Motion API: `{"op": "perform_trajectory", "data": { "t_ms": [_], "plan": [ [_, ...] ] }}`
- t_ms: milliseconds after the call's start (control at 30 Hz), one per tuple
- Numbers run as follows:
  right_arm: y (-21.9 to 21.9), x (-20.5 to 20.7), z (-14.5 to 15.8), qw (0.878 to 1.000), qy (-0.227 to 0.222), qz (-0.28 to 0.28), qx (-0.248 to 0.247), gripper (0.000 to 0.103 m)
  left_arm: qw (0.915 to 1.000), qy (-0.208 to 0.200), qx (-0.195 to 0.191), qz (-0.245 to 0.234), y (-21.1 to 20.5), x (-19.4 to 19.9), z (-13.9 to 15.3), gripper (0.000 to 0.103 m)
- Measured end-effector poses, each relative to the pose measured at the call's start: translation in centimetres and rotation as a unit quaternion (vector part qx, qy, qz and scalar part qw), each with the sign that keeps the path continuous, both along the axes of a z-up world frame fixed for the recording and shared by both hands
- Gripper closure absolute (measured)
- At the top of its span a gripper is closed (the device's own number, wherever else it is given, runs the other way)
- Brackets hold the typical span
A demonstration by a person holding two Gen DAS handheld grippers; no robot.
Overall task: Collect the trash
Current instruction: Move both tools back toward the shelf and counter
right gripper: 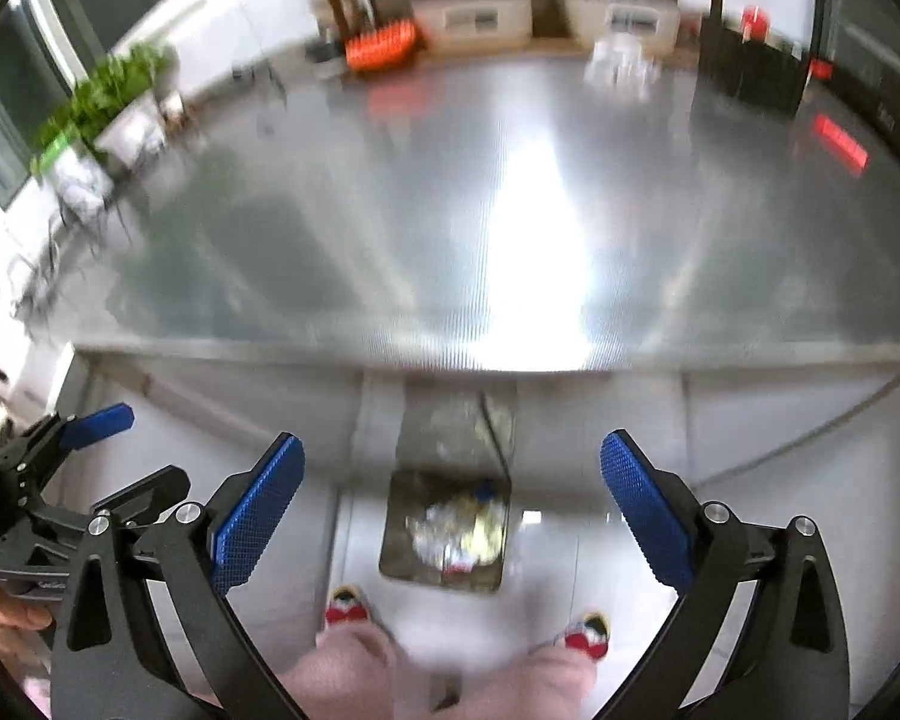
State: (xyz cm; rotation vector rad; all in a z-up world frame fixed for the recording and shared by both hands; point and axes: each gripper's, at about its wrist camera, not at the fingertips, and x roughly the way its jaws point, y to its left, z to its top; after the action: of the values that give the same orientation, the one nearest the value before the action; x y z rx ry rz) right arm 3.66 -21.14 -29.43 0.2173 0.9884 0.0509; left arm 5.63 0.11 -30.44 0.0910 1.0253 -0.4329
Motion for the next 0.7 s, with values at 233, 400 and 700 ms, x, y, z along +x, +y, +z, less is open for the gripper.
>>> {"op": "perform_trajectory", "data": {
  "t_ms": [233,400,700],
  "plan": [
    [-3.0,4.0,5.0,0.998,-0.055,-0.039,-0.019,0.004,0.9988,-0.045,-0.018,0.001,-1.4,4.0,6.1,0.008],
    [-5.2,8.5,6.0,0.996,-0.06,-0.065,-0.027,0.004,0.9982,-0.058,-0.013,0.009,-2.4,8.8,7.9,0.008],
    [-8.5,16.3,5.8,0.994,-0.055,-0.095,-0.023,0.004,0.9965,-0.082,-0.01,0.011,-5.4,19.0,9.7,0.009]
  ]
}}
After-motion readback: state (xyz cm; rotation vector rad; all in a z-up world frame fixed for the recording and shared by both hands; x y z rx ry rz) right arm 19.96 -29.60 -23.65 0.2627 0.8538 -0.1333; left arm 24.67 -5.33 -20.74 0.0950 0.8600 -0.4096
